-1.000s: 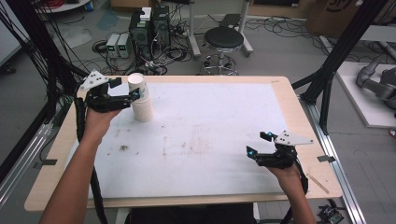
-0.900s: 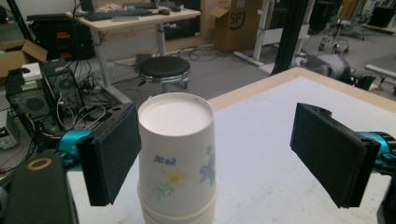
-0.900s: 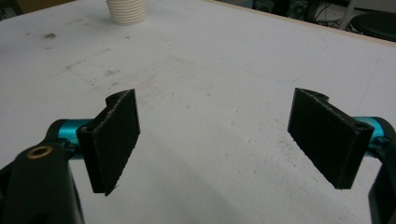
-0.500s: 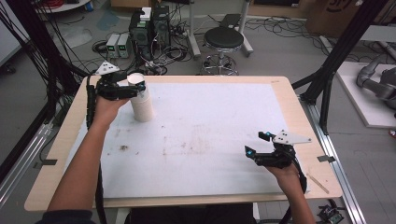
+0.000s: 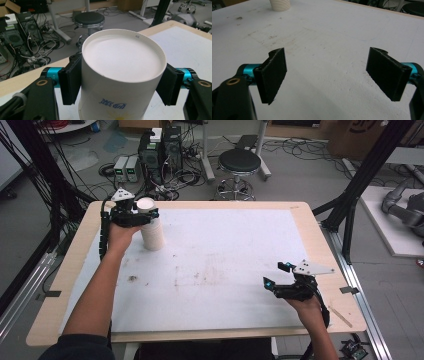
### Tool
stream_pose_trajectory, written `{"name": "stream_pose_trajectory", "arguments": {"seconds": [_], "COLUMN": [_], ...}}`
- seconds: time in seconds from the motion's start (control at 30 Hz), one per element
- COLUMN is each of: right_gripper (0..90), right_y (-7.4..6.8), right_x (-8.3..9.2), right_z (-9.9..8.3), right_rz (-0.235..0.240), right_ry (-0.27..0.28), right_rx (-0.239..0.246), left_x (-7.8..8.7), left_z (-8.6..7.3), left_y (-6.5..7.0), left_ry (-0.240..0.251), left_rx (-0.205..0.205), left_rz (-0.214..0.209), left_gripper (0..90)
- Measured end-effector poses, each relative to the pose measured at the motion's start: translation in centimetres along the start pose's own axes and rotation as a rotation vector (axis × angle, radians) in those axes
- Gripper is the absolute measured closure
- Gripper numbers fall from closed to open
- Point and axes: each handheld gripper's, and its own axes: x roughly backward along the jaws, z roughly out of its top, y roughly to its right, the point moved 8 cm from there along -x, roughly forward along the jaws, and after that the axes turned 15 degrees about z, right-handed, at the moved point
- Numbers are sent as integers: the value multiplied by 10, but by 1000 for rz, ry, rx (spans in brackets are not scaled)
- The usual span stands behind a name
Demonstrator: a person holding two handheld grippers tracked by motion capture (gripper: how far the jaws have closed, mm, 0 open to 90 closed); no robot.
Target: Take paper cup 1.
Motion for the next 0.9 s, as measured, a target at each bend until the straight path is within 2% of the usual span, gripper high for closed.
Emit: {"name": "stream_pose_trajectory", "arguments": {"seconds": [0.17, 0.27, 0.37, 0.57, 0.83, 0.9], "right_gripper": [172, 172, 172, 172, 172, 172], "right_y": [0, -1, -1, -2, -4, -5], "right_x": [0, -1, -2, -2, -2, -2], "right_z": [1, 1, 1, 2, 4, 4], "right_rz": [4, 5, 5, 10, 16, 18], "right_ry": [2, -1, -1, 0, 5, 6], "right_rx": [0, 2, 5, 3, 9, 9], "left_x": [7, 12, 19, 37, 63, 70], "left_z": [9, 12, 22, 48, 69, 70], "left_y": [-1, -2, -3, -4, -5, -5], "left_ry": [48, 45, 66, 128, 209, 210], "left_rx": [5, 4, 2, 2, 1, 0], "left_rz": [-5, -10, -8, -6, -10, -11], "left_gripper": [312, 313, 320, 332, 335, 337]}}
